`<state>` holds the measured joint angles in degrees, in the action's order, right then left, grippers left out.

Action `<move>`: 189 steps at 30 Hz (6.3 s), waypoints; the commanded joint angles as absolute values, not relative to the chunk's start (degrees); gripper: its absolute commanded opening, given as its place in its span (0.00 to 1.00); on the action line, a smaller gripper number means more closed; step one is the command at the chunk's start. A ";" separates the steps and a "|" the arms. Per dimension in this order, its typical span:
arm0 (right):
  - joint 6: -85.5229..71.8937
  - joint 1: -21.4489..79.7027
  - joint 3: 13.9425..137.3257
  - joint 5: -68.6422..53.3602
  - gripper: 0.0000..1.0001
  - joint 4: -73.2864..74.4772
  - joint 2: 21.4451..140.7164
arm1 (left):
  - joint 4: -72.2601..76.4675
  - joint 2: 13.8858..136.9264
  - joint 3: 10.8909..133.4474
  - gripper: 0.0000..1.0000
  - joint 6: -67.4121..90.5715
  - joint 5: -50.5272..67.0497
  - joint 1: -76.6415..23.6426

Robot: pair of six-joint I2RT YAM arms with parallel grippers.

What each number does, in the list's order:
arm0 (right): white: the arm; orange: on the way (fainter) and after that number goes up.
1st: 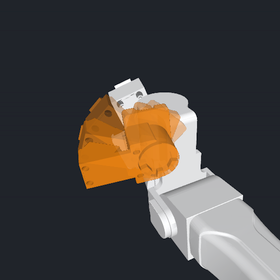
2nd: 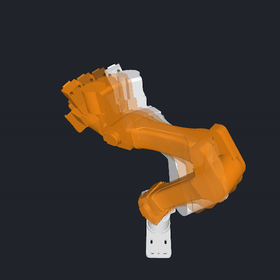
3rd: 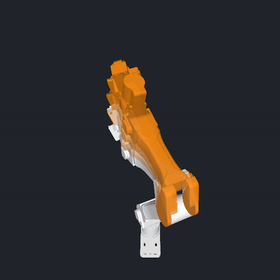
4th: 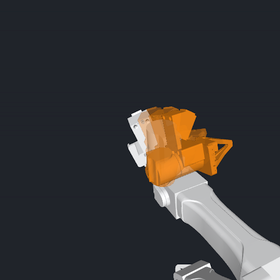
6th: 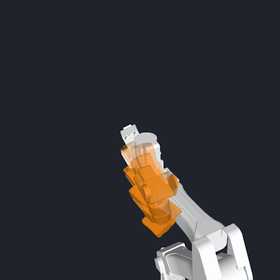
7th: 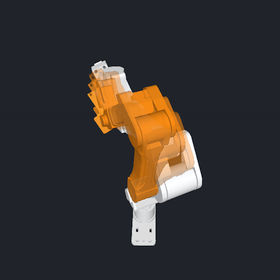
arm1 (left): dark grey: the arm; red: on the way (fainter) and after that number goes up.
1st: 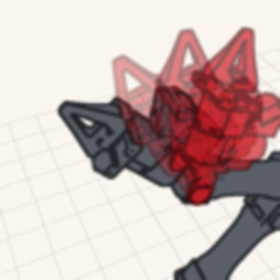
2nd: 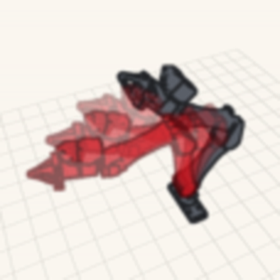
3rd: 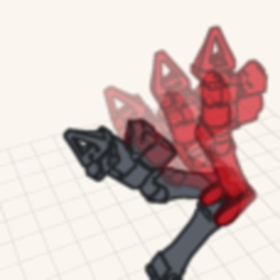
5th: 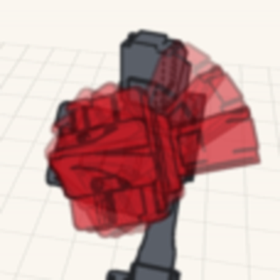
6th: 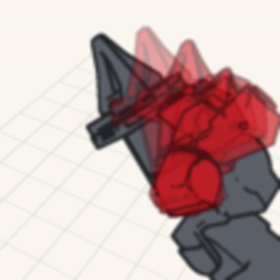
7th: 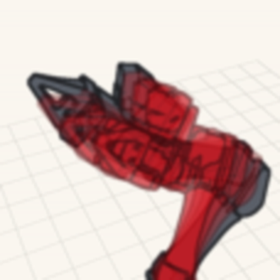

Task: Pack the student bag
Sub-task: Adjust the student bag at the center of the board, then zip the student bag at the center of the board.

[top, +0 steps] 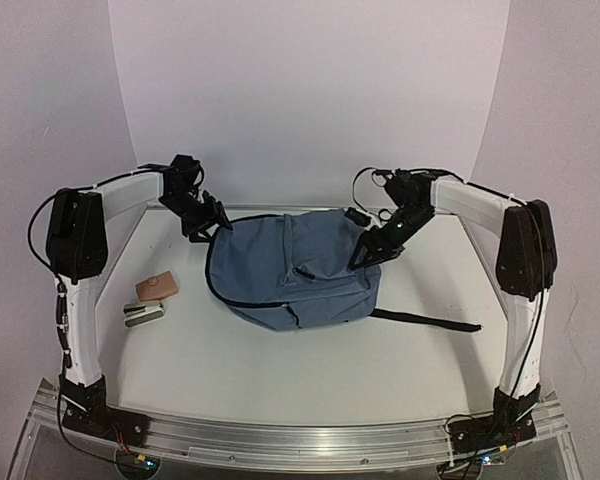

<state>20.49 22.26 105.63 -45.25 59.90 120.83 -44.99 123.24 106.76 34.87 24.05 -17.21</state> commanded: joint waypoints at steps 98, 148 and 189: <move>29.45 21.70 86.81 -11.06 0.61 36.70 110.92 | -40.77 114.83 92.45 0.00 32.82 21.77 -32.10; 45.24 26.04 67.31 -6.64 0.00 13.59 98.41 | -41.27 110.39 91.70 0.00 29.31 28.87 -31.56; 39.40 42.31 80.81 -12.93 0.01 14.16 108.18 | -37.43 111.97 94.73 0.00 30.92 34.46 -36.16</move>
